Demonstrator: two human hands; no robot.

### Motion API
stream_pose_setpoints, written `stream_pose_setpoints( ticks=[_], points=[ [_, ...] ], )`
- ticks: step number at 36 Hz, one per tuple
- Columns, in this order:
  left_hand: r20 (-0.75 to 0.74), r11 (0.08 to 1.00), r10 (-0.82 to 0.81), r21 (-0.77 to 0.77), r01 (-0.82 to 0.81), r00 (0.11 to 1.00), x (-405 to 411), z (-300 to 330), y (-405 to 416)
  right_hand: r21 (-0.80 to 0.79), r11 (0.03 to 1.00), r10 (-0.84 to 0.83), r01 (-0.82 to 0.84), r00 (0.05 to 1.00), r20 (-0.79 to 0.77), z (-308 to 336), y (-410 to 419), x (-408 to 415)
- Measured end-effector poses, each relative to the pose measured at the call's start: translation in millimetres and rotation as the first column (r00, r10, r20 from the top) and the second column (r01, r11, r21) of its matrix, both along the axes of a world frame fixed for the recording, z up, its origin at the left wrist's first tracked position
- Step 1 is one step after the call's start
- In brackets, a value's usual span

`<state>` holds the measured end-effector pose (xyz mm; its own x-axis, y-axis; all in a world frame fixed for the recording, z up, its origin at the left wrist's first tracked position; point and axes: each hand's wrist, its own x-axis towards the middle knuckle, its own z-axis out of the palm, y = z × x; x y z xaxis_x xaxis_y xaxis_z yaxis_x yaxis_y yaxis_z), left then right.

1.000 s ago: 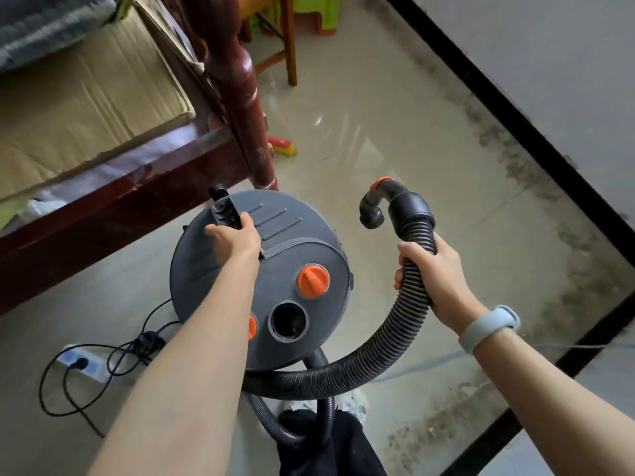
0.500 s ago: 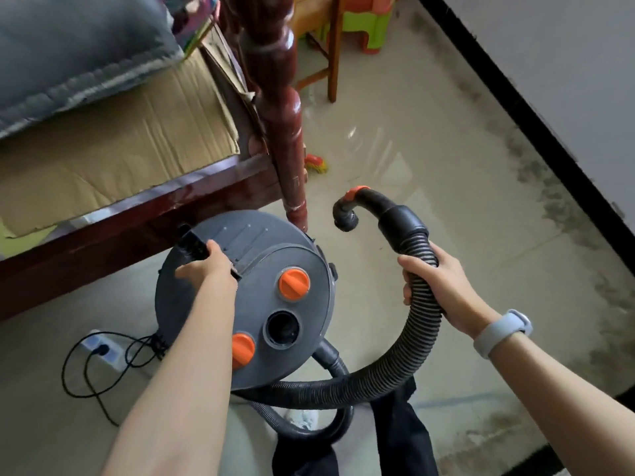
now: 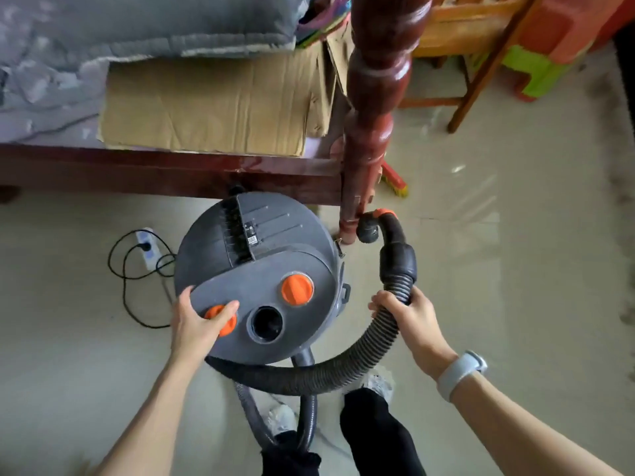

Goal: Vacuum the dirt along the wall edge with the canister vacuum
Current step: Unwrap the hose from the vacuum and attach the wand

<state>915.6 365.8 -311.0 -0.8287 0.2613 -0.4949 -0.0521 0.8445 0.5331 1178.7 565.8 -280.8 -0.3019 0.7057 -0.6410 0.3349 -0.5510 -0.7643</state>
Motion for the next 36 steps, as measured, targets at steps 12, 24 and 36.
stream_pose_setpoints(
  ticks=[12,24,36],
  points=[
    [-0.002,0.961,0.235,0.150,-0.232,0.972,43.7,-6.4,2.6,-0.155,0.988,0.011,-0.026,0.995,-0.096,-18.1,-41.1,-39.3],
    [-0.022,0.868,0.497,0.023,-0.496,0.868,117.6,-2.9,-7.8,-0.139,0.976,0.157,-0.170,0.983,-0.095,-24.0,-28.4,-30.2],
    [0.027,0.664,0.746,0.054,-0.746,0.666,113.7,-1.8,-19.5,-0.040,0.876,0.478,-0.480,0.877,-0.049,-33.2,-15.3,-97.9]
  ],
)
